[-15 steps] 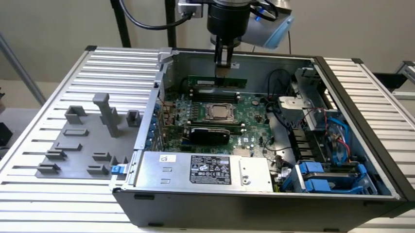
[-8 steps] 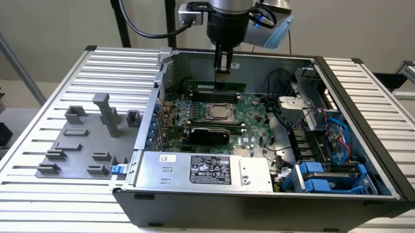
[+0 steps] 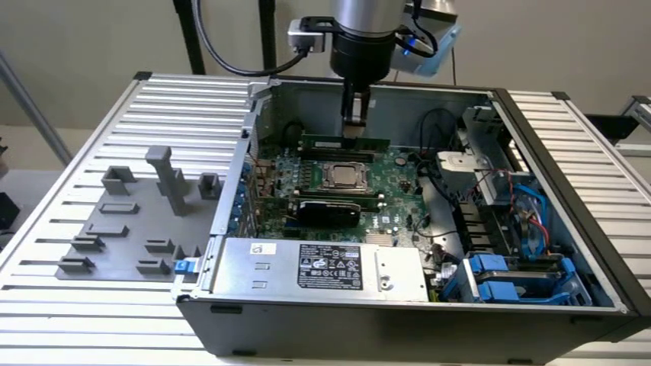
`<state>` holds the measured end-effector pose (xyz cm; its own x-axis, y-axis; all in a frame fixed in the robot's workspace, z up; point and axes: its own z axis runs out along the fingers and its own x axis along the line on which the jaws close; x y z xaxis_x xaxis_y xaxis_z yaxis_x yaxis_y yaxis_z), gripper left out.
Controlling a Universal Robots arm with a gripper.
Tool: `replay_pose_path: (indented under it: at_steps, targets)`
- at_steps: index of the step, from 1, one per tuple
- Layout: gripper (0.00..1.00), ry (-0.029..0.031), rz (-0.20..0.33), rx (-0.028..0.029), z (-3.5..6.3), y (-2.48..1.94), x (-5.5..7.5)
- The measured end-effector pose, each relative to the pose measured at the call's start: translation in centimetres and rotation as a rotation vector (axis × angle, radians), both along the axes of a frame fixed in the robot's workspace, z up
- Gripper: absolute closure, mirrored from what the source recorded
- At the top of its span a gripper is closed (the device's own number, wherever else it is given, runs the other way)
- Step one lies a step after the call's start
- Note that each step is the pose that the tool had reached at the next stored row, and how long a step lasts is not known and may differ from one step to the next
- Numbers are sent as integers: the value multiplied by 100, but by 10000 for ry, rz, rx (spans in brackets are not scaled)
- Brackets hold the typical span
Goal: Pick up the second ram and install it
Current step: 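Insert the second ram into the second slot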
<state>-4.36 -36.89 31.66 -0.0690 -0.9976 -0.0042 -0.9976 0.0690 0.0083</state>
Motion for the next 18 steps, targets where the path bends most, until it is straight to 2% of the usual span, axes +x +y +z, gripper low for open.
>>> replay_pose_path:
  at_steps: [18]
  targets:
    - [100, -1, 0, 1, -328, -65, 5]
